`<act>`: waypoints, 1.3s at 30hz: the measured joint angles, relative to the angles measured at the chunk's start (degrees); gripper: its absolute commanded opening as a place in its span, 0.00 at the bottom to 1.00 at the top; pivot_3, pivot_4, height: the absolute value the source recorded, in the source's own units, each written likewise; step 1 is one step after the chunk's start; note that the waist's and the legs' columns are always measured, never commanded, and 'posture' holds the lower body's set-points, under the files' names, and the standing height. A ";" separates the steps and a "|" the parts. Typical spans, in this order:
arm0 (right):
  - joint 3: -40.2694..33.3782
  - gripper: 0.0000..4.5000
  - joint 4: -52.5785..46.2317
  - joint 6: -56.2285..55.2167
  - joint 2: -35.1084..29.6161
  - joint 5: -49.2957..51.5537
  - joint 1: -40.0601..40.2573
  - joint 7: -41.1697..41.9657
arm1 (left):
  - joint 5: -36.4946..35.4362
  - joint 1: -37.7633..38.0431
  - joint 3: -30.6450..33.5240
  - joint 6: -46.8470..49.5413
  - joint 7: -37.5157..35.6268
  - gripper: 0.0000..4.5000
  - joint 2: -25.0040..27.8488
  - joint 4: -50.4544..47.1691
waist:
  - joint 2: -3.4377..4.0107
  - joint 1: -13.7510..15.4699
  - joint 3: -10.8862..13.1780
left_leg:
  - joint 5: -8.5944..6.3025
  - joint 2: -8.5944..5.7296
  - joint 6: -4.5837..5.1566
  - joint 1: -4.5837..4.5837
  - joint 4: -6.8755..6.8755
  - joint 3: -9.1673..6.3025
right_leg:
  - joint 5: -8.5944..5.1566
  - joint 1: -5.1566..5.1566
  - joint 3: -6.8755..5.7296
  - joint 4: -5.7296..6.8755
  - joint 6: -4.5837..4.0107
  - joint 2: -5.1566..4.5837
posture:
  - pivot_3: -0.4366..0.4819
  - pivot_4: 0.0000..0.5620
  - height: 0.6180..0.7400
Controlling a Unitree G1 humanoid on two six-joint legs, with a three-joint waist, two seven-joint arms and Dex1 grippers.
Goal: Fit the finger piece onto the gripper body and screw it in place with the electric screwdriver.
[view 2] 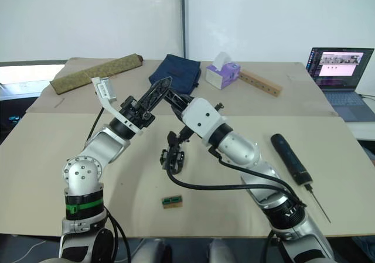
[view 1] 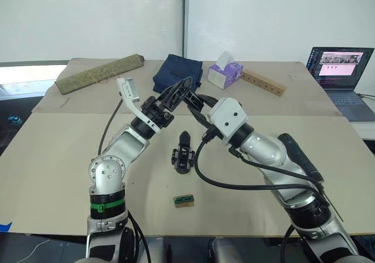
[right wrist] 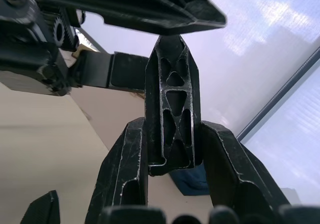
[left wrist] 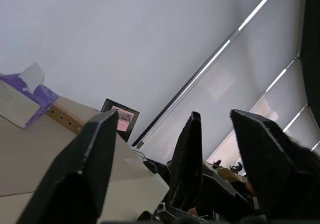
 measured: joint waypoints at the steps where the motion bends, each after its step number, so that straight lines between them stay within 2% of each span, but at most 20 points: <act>1: -0.05 0.25 0.00 0.00 0.48 -0.30 0.04 0.14 | -0.08 0.00 -0.01 -0.02 0.21 0.41 -0.07 0.01 | 0.00 0.00 0.00 | 0.00 0.00 0.00 0.00 0.00 0.00 | 0.00 0.00 0.00 0.00 0.00 0.00 | 0.48 0.27 1.00; 4: -0.15 0.25 0.10 0.02 1.89 -1.74 0.39 0.48 | -1.25 -0.04 0.17 -0.37 1.01 0.08 -1.55 -0.04 | 0.00 0.01 0.00 | 0.02 0.00 -0.03 0.00 -0.01 -0.01 | 0.00 0.00 0.00 0.00 0.00 0.00 | 0.48 0.27 1.00; 5: -0.47 0.25 0.08 0.03 2.23 -1.76 0.46 0.86 | -1.35 -0.04 0.36 -0.49 1.18 0.01 -1.72 -0.03 | 0.00 0.01 0.00 | 0.02 -0.01 -0.03 0.00 -0.01 -0.01 | 0.00 0.00 0.00 0.00 0.00 -0.01 | 0.48 0.27 1.00; 11: -1.85 0.25 -0.08 0.03 3.12 -2.30 0.53 2.68 | -2.37 -0.04 0.52 -1.08 1.60 0.01 -2.63 -0.06 | 0.00 0.02 0.00 | 0.02 -0.01 -0.04 0.00 -0.02 -0.02 | 0.00 0.00 0.00 -0.01 0.00 0.00 | 0.48 0.27 1.00; 13: -2.37 0.48 -0.18 0.00 3.67 -2.32 0.57 3.30 | -3.27 -0.03 0.85 -1.23 1.76 0.00 -2.73 -0.03 | 0.00 0.01 0.00 | 0.02 -0.01 -0.04 0.00 -0.02 -0.02 | 0.00 0.00 -0.01 -0.01 0.00 0.00 | 0.48 0.27 1.00; 17: -3.33 0.78 -0.19 0.01 3.46 -1.90 1.13 5.30 | -5.09 -0.68 2.62 -2.47 -0.29 0.00 -0.99 -0.02 | 0.00 -0.02 0.00 | 0.02 -0.01 -0.04 0.02 -0.04 -0.03 | 0.00 0.00 -0.01 0.00 -0.01 0.02 | 0.48 0.27 1.00; 20: -8.87 1.00 -2.11 2.63 3.14 4.44 1.20 8.87 | -6.51 -1.74 3.57 -1.23 -5.01 0.00 4.30 2.30 | 0.00 -0.01 0.00 | 0.03 -0.02 -0.04 0.03 -0.04 -0.04 | 0.00 0.01 -0.03 -0.01 -0.01 0.02 | 0.48 0.27 1.00; 25: -20.08 1.00 -4.77 19.38 -7.63 26.11 0.01 22.09 | -9.63 -2.24 4.15 7.44 -19.21 0.00 17.32 8.77 | 0.01 0.01 0.09 | 0.02 0.00 -0.03 0.04 -0.05 -0.07 | -0.01 0.07 -0.11 -0.05 -0.02 0.00 | 0.48 0.27 1.00; 29: -25.82 1.00 -2.78 38.28 -12.71 45.48 -5.21 25.52 | -7.85 -3.28 -0.77 13.92 -32.61 0.00 25.51 11.05 | 0.02 -0.08 0.19 | 0.02 0.06 -0.03 0.11 -0.13 -0.07 | -0.06 0.07 -0.11 -0.03 -0.12 0.07 | 0.48 0.27 1.00; 31: -26.15 1.00 -1.32 49.21 -14.47 52.95 -8.65 24.44 | -5.98 -4.51 -4.13 15.86 -38.95 0.00 27.34 11.09 | 0.01 -0.06 0.20 | 0.02 0.10 -0.03 0.16 -0.18 -0.07 | -0.11 0.09 -0.12 -0.01 -0.20 0.10 | 0.48 0.27 1.00; 33: -26.17 1.00 0.51 56.28 -12.99 56.31 -10.28 20.91 | -4.13 -5.31 -6.22 16.18 -42.22 0.00 27.68 11.07 | 0.01 -0.10 0.20 | 0.02 0.11 -0.03 0.16 -0.19 -0.07 | -0.11 0.07 -0.10 0.00 -0.21 0.11 | 0.48 0.27 1.00; 39: -25.23 1.00 1.51 68.21 -6.77 71.61 -11.55 12.59 | 1.83 -5.67 -12.82 16.03 -48.21 0.00 26.78 10.07 | 0.01 -0.09 0.21 | 0.03 0.09 -0.03 -0.10 -0.15 -0.08 | -0.10 -0.13 -0.09 0.02 -0.18 0.06 | 0.48 0.27 1.00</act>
